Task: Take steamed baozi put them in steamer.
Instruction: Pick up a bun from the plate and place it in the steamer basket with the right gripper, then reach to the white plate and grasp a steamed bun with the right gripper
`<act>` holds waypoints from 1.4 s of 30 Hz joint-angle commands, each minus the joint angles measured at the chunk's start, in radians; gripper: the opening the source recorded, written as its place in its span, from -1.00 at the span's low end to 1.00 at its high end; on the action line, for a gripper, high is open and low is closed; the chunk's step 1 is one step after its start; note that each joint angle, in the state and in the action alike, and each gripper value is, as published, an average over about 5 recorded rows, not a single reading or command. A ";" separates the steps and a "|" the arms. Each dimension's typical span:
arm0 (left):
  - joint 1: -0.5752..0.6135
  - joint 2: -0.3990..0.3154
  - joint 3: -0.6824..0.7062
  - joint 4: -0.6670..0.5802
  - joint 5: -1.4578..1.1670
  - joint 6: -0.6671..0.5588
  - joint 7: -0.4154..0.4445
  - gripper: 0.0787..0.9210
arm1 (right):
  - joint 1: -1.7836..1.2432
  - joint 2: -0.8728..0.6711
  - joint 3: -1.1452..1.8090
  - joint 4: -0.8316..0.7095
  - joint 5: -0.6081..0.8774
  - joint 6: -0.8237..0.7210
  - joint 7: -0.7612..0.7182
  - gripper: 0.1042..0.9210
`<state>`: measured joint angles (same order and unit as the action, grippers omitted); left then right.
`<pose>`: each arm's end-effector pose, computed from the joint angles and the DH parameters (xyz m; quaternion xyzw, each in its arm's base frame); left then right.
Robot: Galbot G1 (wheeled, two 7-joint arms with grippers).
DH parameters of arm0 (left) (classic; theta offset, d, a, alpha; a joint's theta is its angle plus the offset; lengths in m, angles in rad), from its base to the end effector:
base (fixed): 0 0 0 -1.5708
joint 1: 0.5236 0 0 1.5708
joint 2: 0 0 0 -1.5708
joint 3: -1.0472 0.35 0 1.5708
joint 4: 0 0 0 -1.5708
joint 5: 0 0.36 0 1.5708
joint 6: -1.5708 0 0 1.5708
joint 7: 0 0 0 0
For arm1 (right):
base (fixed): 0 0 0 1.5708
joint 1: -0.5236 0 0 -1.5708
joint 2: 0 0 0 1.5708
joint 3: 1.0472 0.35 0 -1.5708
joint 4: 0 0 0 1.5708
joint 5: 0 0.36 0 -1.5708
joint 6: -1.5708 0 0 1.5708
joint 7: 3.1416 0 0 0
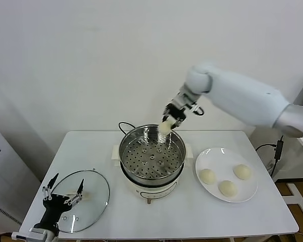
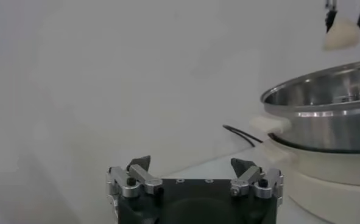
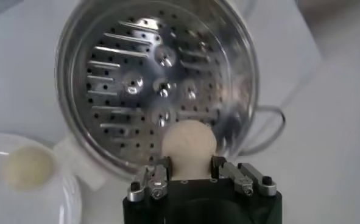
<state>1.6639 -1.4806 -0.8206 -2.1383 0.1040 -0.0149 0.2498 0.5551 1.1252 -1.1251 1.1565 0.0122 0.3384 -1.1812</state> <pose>0.1513 0.1026 -0.2885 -0.0274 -0.9847 -0.1681 0.0366 0.5887 0.0832 -0.0071 0.6366 -0.2896 0.7115 0.0680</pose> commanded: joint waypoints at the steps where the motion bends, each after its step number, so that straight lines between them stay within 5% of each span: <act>1: 0.002 0.009 -0.017 -0.004 -0.018 0.001 0.000 0.77 | -0.101 0.131 0.009 0.027 -0.235 0.134 -0.016 -0.25; 16: 0.007 0.003 -0.012 -0.001 -0.014 -0.001 0.002 0.77 | -0.251 0.160 0.156 -0.059 -0.488 0.202 0.025 -0.10; 22: 0.006 -0.006 -0.008 0.001 -0.009 -0.001 0.002 0.77 | -0.276 0.164 0.189 -0.078 -0.503 0.209 0.025 0.12; 29: 0.004 -0.014 0.002 -0.001 0.001 -0.001 0.003 0.77 | -0.247 0.161 0.241 -0.094 -0.487 0.207 0.041 0.59; 35: 0.002 -0.014 0.007 -0.005 0.003 0.001 0.003 0.77 | -0.137 0.111 0.220 -0.083 -0.238 0.086 0.034 0.75; 42: 0.001 -0.010 0.008 -0.010 0.004 0.004 0.003 0.77 | 0.103 -0.082 -0.071 -0.035 0.406 -0.433 0.057 0.76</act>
<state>1.6651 -1.4903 -0.8132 -2.1486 0.1071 -0.0114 0.2523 0.4574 1.1900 -0.9936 1.0975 -0.1391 0.3280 -1.1392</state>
